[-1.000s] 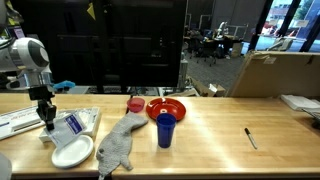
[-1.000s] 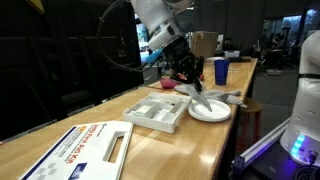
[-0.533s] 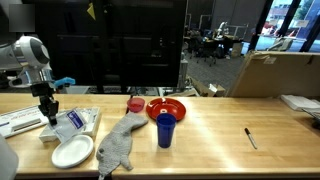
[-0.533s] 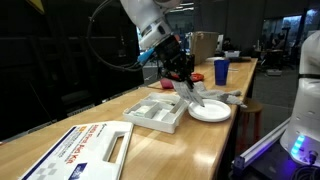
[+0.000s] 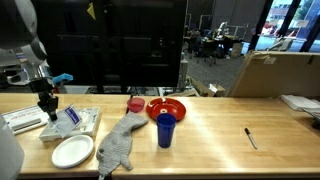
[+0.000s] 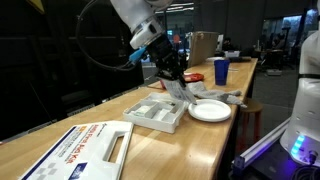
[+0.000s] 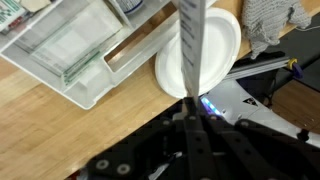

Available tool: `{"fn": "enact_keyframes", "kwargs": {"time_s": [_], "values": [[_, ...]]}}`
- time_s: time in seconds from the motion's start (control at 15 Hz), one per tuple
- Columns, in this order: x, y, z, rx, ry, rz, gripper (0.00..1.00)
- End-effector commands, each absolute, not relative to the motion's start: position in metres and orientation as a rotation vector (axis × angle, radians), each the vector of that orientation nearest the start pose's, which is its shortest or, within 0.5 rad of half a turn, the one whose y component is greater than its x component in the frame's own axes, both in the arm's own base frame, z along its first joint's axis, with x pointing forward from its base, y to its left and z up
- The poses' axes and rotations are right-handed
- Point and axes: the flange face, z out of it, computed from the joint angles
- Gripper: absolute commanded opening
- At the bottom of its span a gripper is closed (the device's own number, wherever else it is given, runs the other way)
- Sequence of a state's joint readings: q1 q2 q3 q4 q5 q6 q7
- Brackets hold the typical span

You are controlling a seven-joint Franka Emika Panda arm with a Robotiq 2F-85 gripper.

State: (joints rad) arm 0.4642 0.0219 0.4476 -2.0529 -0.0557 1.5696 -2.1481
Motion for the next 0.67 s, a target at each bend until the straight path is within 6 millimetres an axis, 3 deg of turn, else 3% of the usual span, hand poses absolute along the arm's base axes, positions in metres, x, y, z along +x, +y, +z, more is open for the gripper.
{"fn": "enact_keyframes", "kwargs": {"time_s": [0.0, 0.33, 0.6], "values": [[0.308, 0.397, 0.406, 0.071, 3.281, -0.782, 0.0], [0.314, 0.403, 0.406, 0.02, 3.259, -0.813, 0.0], [0.319, 0.403, 0.393, -0.109, 3.191, -0.862, 0.0]]}}
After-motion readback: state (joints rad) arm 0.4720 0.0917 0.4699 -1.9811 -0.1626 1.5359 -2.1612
